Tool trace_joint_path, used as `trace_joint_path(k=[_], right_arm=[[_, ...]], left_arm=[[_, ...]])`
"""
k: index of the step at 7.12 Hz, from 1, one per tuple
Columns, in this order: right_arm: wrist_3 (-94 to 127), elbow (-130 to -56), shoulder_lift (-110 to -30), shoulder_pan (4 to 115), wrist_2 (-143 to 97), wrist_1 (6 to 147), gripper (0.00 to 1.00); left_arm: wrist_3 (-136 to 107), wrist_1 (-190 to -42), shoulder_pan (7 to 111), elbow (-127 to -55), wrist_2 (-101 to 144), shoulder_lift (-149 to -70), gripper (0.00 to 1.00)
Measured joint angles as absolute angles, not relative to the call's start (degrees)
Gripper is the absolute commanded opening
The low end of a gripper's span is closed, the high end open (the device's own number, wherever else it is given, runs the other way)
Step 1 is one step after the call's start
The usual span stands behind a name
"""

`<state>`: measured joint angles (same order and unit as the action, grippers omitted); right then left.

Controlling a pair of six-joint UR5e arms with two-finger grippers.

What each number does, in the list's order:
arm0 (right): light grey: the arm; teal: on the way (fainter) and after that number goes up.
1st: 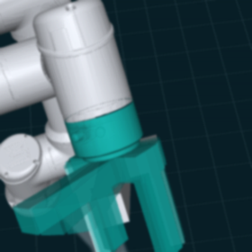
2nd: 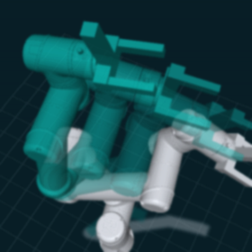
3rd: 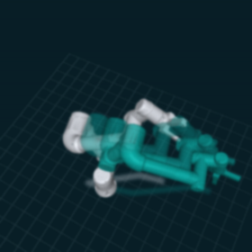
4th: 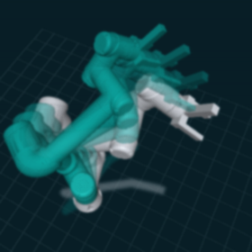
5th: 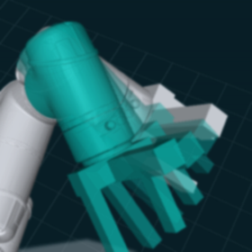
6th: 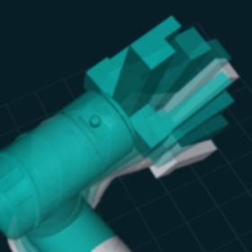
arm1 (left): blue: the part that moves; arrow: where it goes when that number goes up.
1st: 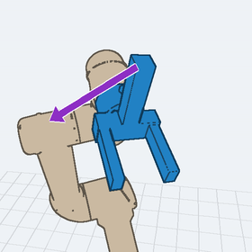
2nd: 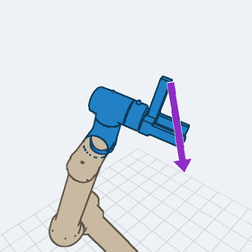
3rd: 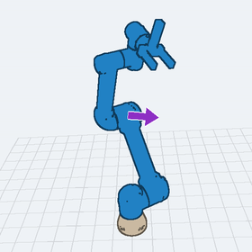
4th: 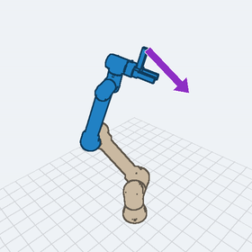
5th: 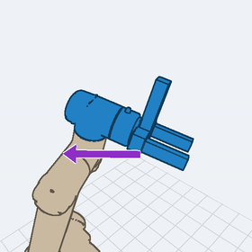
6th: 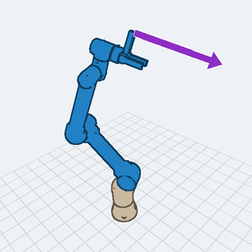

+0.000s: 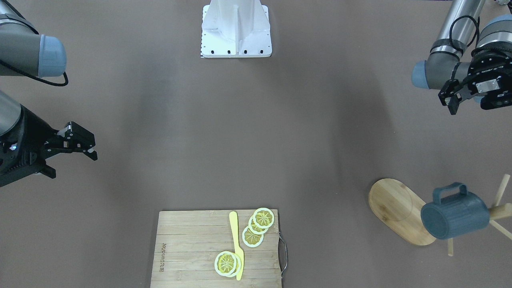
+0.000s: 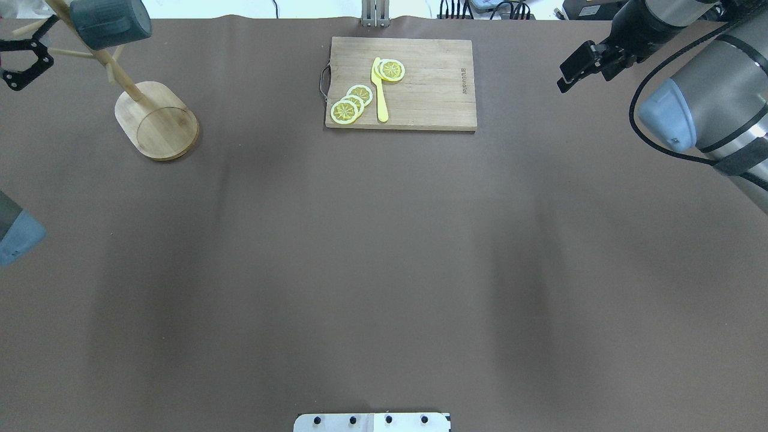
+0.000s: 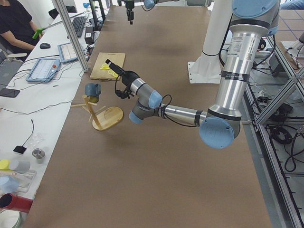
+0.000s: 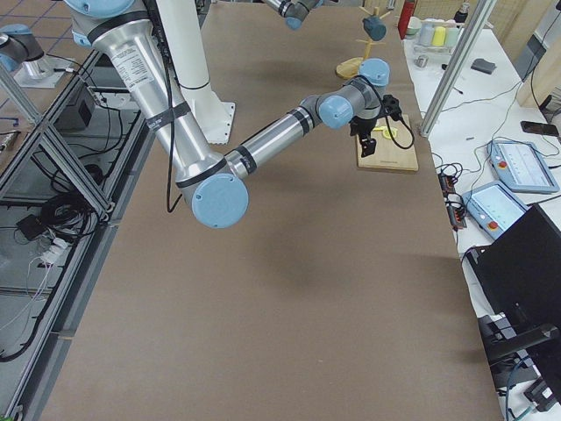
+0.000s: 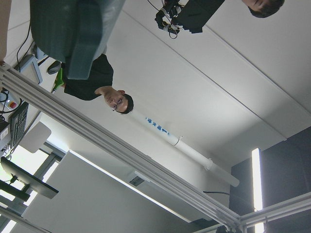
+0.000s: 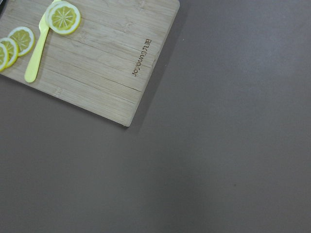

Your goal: Hang cup on storage rack

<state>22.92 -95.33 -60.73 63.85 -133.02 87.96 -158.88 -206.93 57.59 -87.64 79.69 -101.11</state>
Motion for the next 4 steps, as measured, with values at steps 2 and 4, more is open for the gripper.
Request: trace_joint_path(k=[2,4], right_arm=[[22.8,-95.3,-61.28,63.75,-132.85,87.9,1.0],[22.78,-95.26,-61.57,63.76,-132.73,87.89,1.0]], left_arm=[[-155.77,-198.25,61.7,-93.33,80.36,-102.9,0.98],[-143.87,-192.64,68.42,-94.25,85.96,-105.32,0.98]])
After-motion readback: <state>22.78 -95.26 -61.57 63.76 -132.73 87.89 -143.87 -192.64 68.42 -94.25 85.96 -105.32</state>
